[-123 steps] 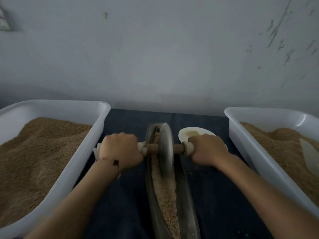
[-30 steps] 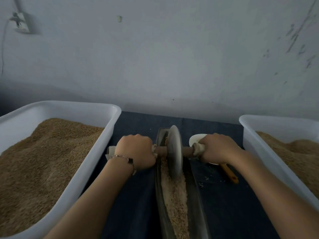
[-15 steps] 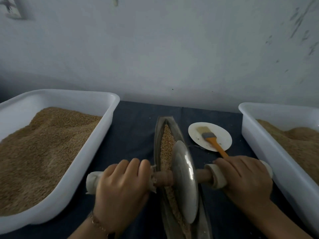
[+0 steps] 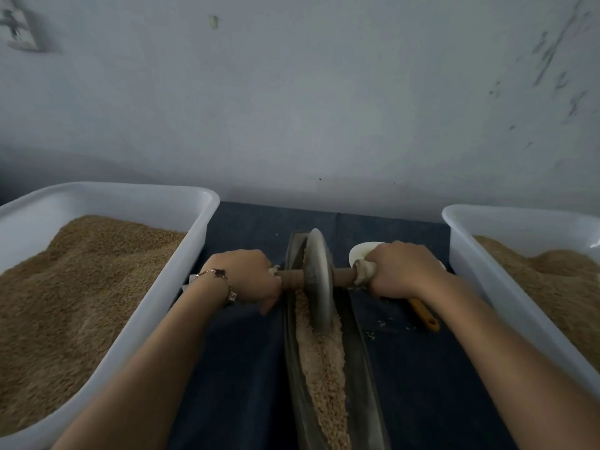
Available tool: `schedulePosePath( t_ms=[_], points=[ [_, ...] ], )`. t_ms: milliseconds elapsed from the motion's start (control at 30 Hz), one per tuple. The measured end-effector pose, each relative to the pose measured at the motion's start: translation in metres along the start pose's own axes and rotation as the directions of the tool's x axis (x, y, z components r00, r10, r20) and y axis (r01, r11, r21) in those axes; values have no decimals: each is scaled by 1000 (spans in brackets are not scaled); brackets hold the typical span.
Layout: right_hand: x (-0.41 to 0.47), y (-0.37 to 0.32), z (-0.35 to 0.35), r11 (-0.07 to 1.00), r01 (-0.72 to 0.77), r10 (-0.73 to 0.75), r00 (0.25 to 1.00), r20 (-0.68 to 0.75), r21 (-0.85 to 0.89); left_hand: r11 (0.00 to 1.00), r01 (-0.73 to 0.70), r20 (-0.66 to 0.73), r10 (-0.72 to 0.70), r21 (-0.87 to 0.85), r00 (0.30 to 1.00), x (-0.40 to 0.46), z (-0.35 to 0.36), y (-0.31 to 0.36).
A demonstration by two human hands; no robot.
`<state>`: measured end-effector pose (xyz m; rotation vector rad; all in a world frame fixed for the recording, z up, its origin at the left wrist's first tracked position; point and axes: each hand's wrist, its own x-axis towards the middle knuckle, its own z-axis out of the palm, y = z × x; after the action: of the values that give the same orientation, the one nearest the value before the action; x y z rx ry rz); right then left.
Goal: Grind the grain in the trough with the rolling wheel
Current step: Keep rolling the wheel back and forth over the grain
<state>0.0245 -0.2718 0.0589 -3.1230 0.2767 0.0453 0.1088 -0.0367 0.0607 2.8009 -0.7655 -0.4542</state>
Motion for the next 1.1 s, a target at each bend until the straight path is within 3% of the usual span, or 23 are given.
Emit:
schedulePosePath(
  t_ms=[67,167,233,300,400,500,567,633,700,767,833,933,1100],
  points=[
    [-5,-2,1,998,28,-33,996,-78,-63,1000,-2,-40,2,5,999,-6,9,-2],
    [-27,-10,5,988,19,-60,961,-270,-151,997,-3,-293,25,75,956,-31,35,-5],
    [-51,-16,12,975,50,-136,903,-407,-217,982,-24,-506,118,188,854,-55,52,-2],
    [-79,-14,26,976,122,-206,786,-583,-181,958,-125,-644,268,260,717,-77,68,1],
    [-112,-4,52,968,191,-250,631,-735,-166,916,-187,-734,396,354,551,-100,81,6],
    [-116,2,62,967,199,-249,606,-756,-158,890,-142,-751,445,434,488,-104,81,7],
    [-107,0,60,974,195,-219,652,-726,-118,888,-163,-717,445,429,537,-95,75,9],
    [-91,-2,55,991,122,-127,766,-630,-51,896,-159,-642,411,414,647,-80,63,12],
    [-71,-1,48,998,-12,-21,878,-477,-66,902,-67,-566,324,427,758,-59,48,13],
    [-48,2,39,998,-39,18,932,-362,-51,940,-35,-448,194,340,873,-38,34,10],
    [-28,1,26,999,-18,8,964,-264,-38,970,-16,-328,97,241,940,-23,25,9],
    [-20,-1,17,999,-18,12,979,-201,-29,981,-5,-306,65,193,950,-19,25,8],
    [-61,-9,38,996,-36,-4,890,-455,-79,957,14,-555,156,289,817,-55,50,12]
  ],
)
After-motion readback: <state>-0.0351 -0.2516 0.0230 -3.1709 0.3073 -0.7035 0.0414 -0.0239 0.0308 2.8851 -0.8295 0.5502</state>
